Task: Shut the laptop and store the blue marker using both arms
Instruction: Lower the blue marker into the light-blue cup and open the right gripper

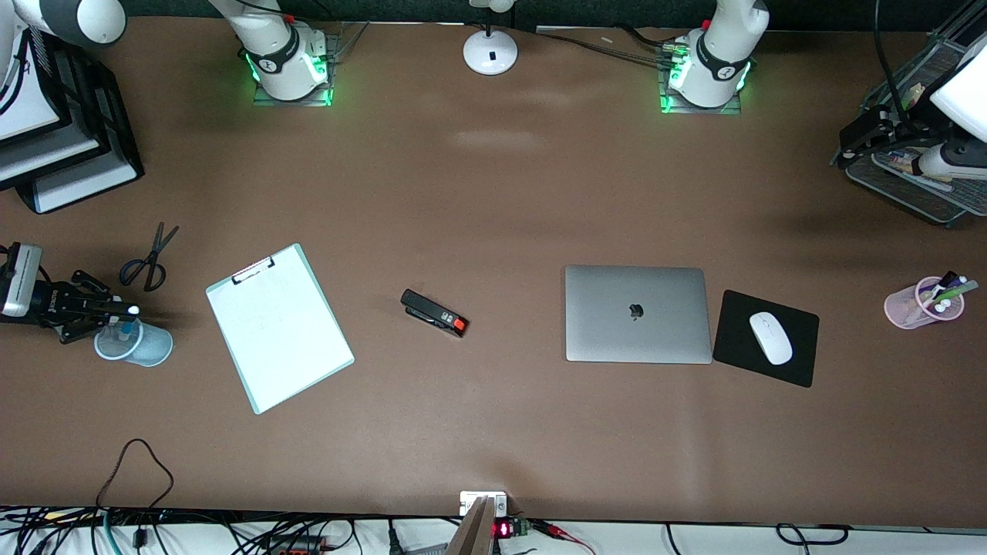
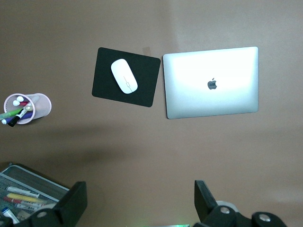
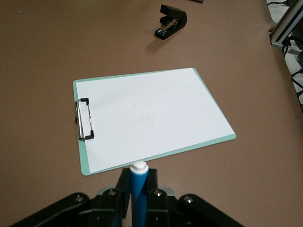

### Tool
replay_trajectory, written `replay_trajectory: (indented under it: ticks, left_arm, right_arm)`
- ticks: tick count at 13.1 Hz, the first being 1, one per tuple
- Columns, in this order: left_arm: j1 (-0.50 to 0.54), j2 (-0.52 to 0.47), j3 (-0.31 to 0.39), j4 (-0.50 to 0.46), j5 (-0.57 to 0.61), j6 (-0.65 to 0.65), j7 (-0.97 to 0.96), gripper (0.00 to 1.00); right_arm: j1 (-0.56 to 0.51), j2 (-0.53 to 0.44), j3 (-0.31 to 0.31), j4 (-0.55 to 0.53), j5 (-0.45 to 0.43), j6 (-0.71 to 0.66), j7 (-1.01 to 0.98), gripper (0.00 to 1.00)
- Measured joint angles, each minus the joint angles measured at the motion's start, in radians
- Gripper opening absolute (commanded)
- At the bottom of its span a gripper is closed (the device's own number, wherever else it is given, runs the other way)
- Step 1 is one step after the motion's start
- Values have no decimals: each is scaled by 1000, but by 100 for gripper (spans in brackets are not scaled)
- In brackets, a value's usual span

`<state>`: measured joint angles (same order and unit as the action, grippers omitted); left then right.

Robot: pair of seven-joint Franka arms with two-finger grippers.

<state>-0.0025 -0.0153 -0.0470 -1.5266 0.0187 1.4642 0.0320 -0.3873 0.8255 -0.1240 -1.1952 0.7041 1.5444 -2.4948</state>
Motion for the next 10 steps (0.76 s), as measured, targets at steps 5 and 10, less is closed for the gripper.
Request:
replay_trajectory:
  ticks: [5, 10]
  left_arm:
    - [-2, 11, -16, 10, 26, -40, 0, 100]
    - [-3, 15, -40, 7, 26, -34, 0, 100]
  right_arm:
    - [-29, 26, 6, 7, 2, 8, -22, 2]
    - [-32, 51, 8, 25, 12, 28, -18, 100]
